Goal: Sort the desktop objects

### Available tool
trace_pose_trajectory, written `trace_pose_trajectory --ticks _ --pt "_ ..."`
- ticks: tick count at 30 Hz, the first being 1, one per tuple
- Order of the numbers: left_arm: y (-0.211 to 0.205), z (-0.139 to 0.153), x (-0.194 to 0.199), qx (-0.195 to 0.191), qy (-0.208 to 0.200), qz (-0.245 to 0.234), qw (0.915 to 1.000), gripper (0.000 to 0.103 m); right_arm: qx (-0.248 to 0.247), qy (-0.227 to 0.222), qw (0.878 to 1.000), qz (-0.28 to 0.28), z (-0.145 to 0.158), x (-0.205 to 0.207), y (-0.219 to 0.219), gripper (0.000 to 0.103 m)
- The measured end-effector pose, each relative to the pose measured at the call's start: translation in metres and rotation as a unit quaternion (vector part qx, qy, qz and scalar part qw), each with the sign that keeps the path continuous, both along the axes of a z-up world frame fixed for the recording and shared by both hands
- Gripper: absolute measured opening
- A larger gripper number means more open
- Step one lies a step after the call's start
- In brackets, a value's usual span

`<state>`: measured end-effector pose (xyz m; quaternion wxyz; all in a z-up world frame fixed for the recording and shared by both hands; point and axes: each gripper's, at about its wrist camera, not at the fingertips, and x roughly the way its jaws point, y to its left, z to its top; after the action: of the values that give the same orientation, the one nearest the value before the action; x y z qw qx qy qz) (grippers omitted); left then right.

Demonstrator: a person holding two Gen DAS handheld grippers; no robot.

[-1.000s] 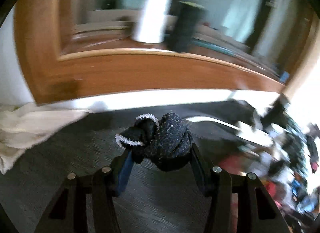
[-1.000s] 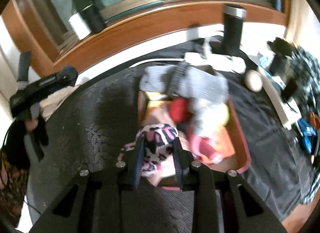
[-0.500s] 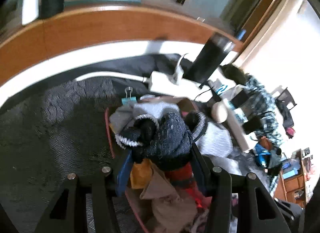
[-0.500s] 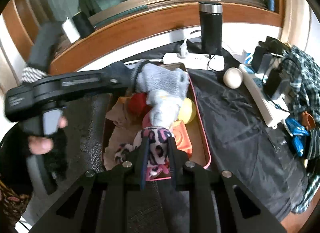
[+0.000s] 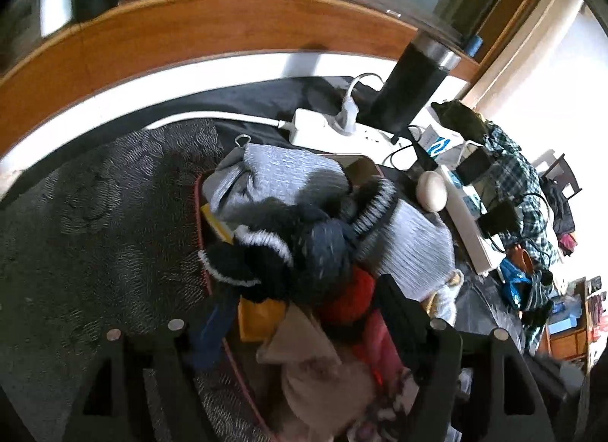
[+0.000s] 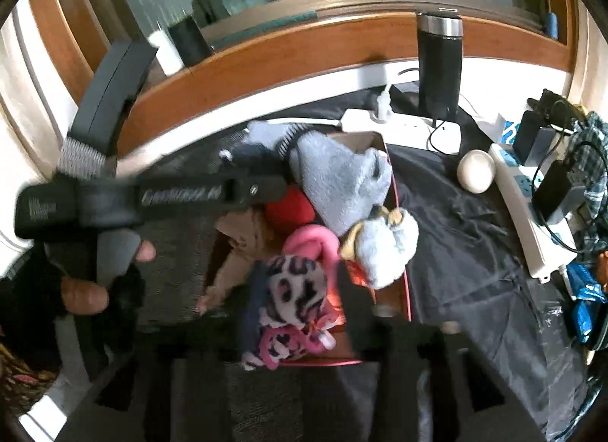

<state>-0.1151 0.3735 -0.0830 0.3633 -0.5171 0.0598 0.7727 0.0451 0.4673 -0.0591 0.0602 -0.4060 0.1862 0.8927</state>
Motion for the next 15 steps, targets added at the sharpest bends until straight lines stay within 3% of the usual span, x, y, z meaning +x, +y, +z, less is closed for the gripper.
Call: trace_pose_trajectory --ticks 1,6,11,15 --pt "-0.004 0.005 0.003 0.003 0.003 -0.003 1.0 0.075 -0.011 0.011 1.0 -0.004 0.006 0.006 0.006 0.066" --pt "-0.02 0.024 0.017 0.015 0.016 -0.007 0.9997 0.075 -0.061 0.026 0.995 -0.072 0.015 0.043 0.056 0.066" --pt "-0.036 0.03 0.023 0.023 0.009 0.011 0.9996 0.075 -0.064 -0.036 0.987 -0.143 -0.02 0.065 0.102 0.064" --pt "-0.046 0.03 0.027 0.025 0.002 0.027 0.9993 0.075 -0.048 -0.081 0.983 -0.161 -0.046 0.063 0.112 0.06"
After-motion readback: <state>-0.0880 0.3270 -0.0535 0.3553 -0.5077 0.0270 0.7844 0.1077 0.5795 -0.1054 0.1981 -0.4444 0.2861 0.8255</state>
